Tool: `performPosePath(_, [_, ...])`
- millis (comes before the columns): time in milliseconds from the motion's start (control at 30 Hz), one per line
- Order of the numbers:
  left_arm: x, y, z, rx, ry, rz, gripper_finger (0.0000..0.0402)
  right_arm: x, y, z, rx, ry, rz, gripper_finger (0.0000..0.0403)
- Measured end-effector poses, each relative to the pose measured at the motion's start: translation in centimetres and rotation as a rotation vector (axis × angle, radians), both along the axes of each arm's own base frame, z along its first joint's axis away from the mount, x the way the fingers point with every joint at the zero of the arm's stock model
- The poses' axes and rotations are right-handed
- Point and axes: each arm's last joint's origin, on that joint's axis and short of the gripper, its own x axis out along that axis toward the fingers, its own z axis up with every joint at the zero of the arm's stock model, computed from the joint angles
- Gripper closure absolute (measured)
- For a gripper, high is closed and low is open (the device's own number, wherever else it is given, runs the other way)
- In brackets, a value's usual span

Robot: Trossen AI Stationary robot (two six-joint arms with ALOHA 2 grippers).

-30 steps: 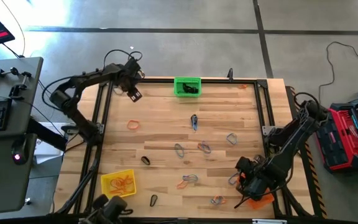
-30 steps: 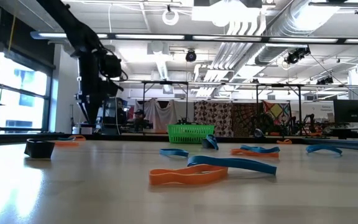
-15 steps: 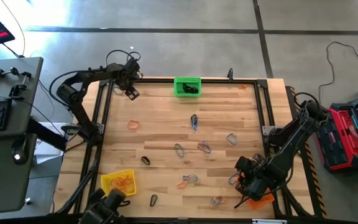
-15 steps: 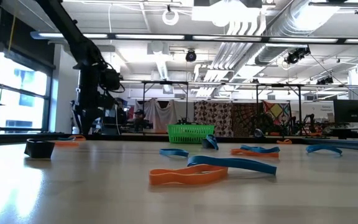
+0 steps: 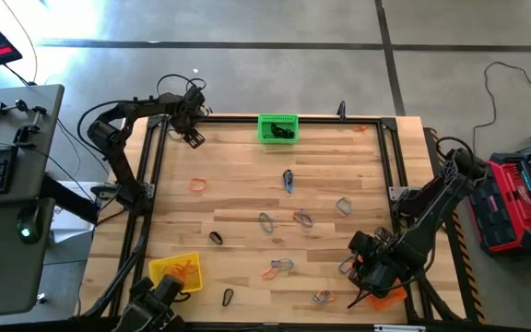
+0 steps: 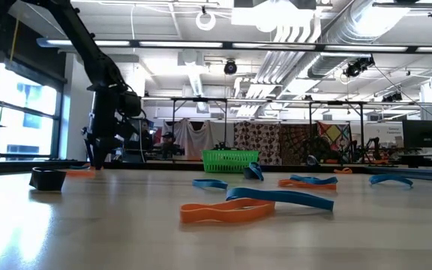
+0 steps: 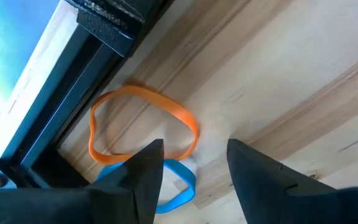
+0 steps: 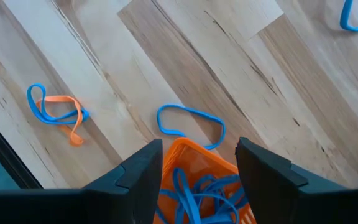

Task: Sort rubber bands into baskets
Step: Put the orange rubber band into the yellow bin

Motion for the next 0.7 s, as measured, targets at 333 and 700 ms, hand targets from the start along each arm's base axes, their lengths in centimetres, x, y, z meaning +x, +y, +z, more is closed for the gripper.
performPosePath(333, [0.21, 0.28, 0.30, -0.016, -0.021, -0.004, 0.0304, 0.00, 0.00, 0.00, -0.001, -0.001, 0.000, 0.0210])
performPosePath(700, [0.07, 0.17, 0.56, -0.010, 0.014, -0.009, 0.0397, 0.00, 0.00, -0.01, -0.001, -0.001, 0.000, 0.0210])
